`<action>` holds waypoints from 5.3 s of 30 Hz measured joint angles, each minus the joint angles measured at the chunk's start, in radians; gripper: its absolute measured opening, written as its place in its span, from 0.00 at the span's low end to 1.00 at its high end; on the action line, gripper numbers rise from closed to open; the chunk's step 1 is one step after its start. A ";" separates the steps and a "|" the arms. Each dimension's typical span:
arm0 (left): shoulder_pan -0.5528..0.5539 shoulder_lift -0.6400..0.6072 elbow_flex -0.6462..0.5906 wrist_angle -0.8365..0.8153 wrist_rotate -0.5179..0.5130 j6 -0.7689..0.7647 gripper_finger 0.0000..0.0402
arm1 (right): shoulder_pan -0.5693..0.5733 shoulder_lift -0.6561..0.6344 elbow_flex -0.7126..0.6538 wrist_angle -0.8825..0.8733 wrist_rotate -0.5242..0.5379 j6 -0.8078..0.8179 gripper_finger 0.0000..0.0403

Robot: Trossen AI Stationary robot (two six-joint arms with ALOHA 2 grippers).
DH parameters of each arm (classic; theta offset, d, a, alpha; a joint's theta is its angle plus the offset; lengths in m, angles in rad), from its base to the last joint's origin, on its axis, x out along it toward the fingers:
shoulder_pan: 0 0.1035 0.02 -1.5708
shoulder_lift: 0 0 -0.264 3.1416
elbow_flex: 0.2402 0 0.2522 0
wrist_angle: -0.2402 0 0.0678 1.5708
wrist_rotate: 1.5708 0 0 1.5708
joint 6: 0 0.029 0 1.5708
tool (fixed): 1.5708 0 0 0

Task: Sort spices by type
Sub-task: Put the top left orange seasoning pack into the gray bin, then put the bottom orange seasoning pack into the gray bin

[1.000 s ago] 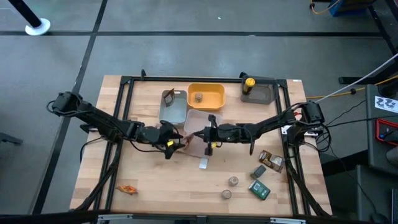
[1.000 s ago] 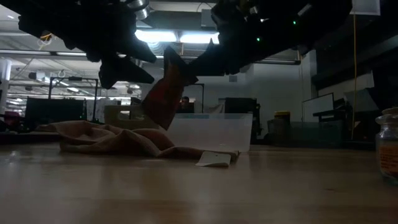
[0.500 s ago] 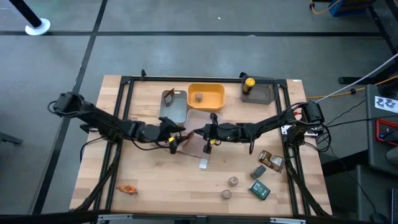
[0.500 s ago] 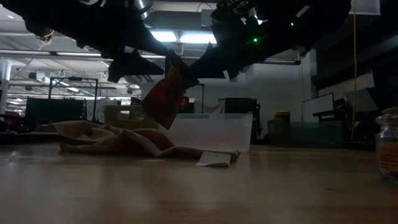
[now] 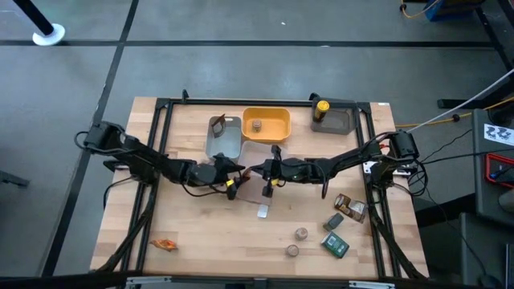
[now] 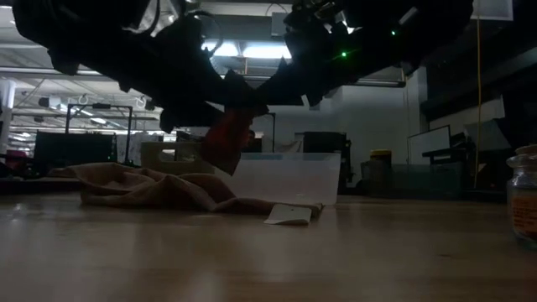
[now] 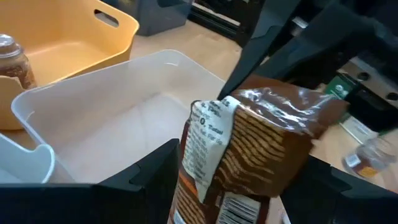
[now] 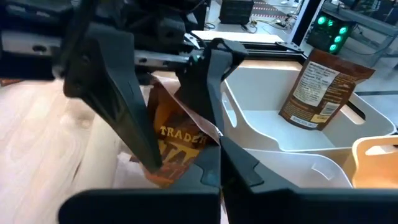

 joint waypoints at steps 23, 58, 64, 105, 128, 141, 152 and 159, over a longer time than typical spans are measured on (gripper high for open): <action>0.024 -0.020 0.000 -0.006 0.080 -0.027 0.03 | 0.002 -0.001 -0.001 -0.009 -0.097 0.000 0.11; 0.426 -0.341 0.001 -0.381 0.053 0.152 0.03 | 0.002 -0.293 0.000 -0.199 -0.030 -0.004 0.43; 0.476 -0.222 0.001 -0.304 0.054 0.159 0.05 | 0.002 -0.293 0.000 -0.236 -0.030 -0.004 0.43; 0.594 -0.051 0.001 -0.171 0.095 0.113 0.33 | 0.002 -0.293 0.000 -0.281 -0.030 -0.005 0.43; 0.475 -0.365 0.001 -0.200 0.188 0.145 0.34 | 0.002 -0.292 0.000 -0.333 -0.031 -0.004 0.43; 0.222 -0.647 0.001 -0.611 0.208 0.217 0.34 | 0.002 -0.292 0.000 -0.333 -0.031 -0.001 0.43; -0.105 -0.699 0.001 -0.729 0.320 0.113 0.34 | 0.002 -0.292 0.000 -0.356 -0.031 0.000 0.43; -0.269 -0.699 0.000 -0.728 0.357 -0.035 0.34 | 0.002 -0.292 0.000 -0.373 -0.031 0.000 0.43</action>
